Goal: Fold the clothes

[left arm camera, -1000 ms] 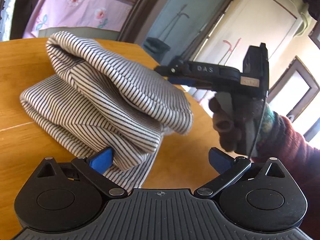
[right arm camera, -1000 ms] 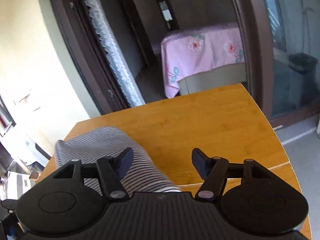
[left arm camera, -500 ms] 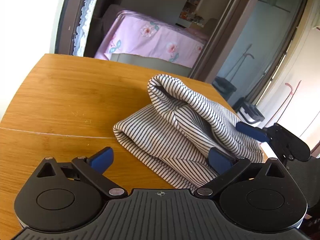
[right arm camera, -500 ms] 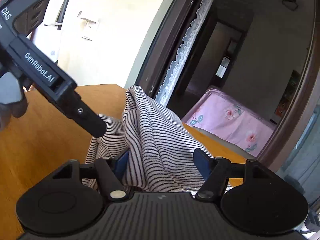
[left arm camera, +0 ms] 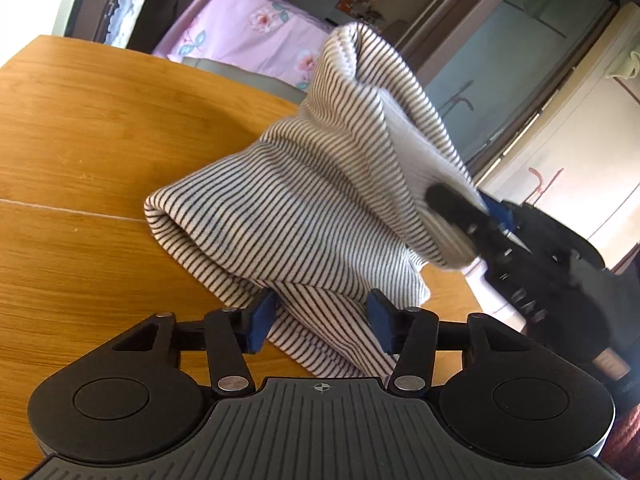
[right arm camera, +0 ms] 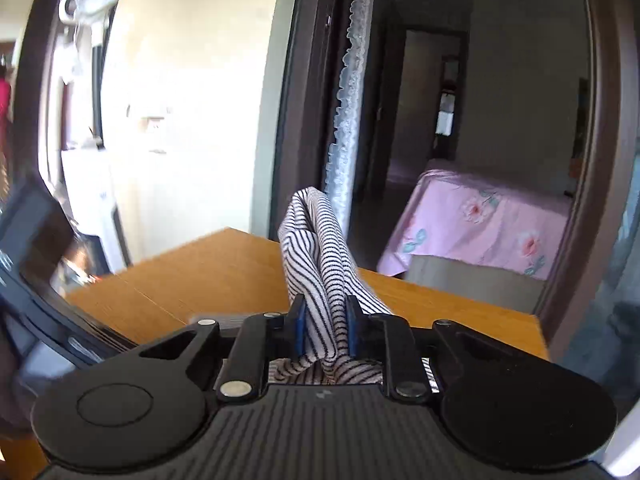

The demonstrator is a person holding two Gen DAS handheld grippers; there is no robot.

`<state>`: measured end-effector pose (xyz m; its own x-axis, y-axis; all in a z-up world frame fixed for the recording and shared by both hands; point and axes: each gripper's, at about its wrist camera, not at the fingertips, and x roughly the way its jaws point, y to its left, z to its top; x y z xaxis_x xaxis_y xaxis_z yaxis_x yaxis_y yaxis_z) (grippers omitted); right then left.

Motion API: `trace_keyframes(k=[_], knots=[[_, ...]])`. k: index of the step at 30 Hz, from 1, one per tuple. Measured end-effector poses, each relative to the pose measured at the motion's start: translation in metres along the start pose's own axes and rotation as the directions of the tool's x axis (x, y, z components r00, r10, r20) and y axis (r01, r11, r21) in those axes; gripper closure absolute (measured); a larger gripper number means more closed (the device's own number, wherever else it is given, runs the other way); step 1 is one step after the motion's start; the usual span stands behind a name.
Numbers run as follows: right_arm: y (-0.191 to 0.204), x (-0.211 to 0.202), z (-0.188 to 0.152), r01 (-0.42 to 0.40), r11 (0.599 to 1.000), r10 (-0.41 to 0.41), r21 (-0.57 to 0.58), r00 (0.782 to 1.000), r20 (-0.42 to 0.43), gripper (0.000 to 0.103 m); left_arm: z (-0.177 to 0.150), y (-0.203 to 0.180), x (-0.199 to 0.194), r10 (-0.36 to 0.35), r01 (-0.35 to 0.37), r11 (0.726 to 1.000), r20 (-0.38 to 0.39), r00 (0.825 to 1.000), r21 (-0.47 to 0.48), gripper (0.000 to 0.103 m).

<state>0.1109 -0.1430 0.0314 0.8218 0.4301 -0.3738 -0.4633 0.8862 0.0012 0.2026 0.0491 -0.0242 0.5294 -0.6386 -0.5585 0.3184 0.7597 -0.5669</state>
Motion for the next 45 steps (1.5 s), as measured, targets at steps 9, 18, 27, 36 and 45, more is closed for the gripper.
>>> trace_keyframes(k=[9,18,27,36,45], knots=[[0.018,0.024,-0.039,-0.101,0.994,0.107,0.043,0.981,-0.163,0.084,-0.004,0.021,0.003,-0.056,0.057,0.997,0.017,0.998,-0.059,0.061],[0.082,0.025,-0.075,-0.031,0.967,-0.007,-0.255,0.989,-0.145,0.078,0.01,0.012,-0.055,-0.042,0.045,0.999,0.177,0.983,-0.009,0.058],[0.087,0.009,-0.072,-0.038,0.957,0.003,-0.288,0.993,-0.122,0.073,0.037,-0.016,-0.045,-0.083,0.077,0.996,0.204,0.975,0.041,0.048],[0.002,0.0,-0.043,0.071,0.996,-0.075,-0.045,0.992,-0.098,0.0,0.019,0.026,-0.022,-0.072,0.076,0.997,0.153,0.986,-0.021,0.056],[0.033,0.017,-0.086,0.241,0.966,-0.253,-0.096,0.956,-0.146,0.0,0.017,0.015,-0.034,-0.023,0.012,0.998,0.179,0.984,0.064,0.056]])
